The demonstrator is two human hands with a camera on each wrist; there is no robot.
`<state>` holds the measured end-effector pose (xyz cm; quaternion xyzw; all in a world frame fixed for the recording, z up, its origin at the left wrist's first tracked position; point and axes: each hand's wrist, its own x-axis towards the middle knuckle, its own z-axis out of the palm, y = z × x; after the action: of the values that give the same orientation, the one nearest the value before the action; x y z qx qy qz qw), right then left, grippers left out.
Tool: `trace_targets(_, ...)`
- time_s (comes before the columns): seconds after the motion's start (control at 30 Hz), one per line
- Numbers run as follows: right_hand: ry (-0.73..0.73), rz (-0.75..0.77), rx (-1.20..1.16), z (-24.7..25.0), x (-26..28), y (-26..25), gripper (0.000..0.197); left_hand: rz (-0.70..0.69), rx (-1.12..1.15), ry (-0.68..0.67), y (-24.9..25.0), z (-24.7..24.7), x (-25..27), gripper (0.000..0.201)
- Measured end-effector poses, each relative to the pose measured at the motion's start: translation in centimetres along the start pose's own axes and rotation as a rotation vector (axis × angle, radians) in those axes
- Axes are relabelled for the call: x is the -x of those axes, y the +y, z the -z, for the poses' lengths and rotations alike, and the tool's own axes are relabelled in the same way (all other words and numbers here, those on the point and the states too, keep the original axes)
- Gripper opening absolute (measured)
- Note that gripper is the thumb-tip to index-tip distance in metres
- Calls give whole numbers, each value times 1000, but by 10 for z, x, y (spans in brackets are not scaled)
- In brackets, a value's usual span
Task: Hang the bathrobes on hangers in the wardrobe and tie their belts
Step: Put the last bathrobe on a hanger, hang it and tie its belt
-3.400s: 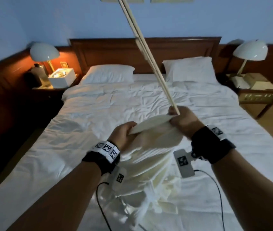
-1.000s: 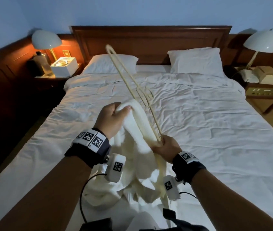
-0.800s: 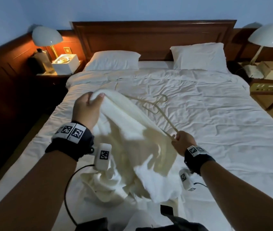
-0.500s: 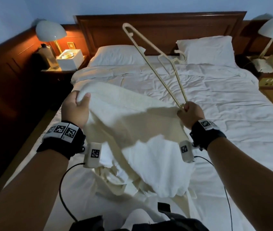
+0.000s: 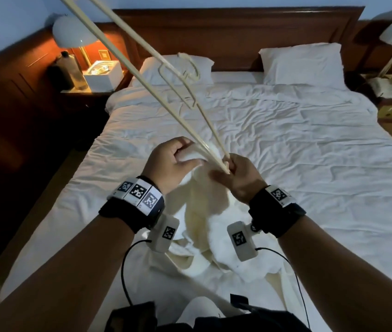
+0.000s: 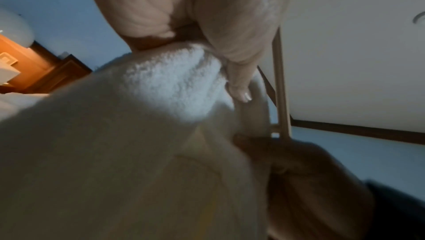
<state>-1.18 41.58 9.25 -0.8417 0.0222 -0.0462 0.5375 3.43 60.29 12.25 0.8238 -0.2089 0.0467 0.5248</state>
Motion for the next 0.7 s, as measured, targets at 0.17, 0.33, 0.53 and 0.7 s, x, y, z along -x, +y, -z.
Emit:
trace_targets(0.17,358,-130,68,44,-2,14,21,194,-366,-523,-42,-7,31,39)
trace_targets(0.33,607,-348,135,111,10,62,37,569,-857,-777,-141,14,78,71)
trace_targets(0.53,338,-496,469,86,55,100,20,404,-548,-245,-138,27,78,42)
trace_targets(0.7,156,-248,257,19,65,72,36,-2,-396,-345,-31,-11,39,10)
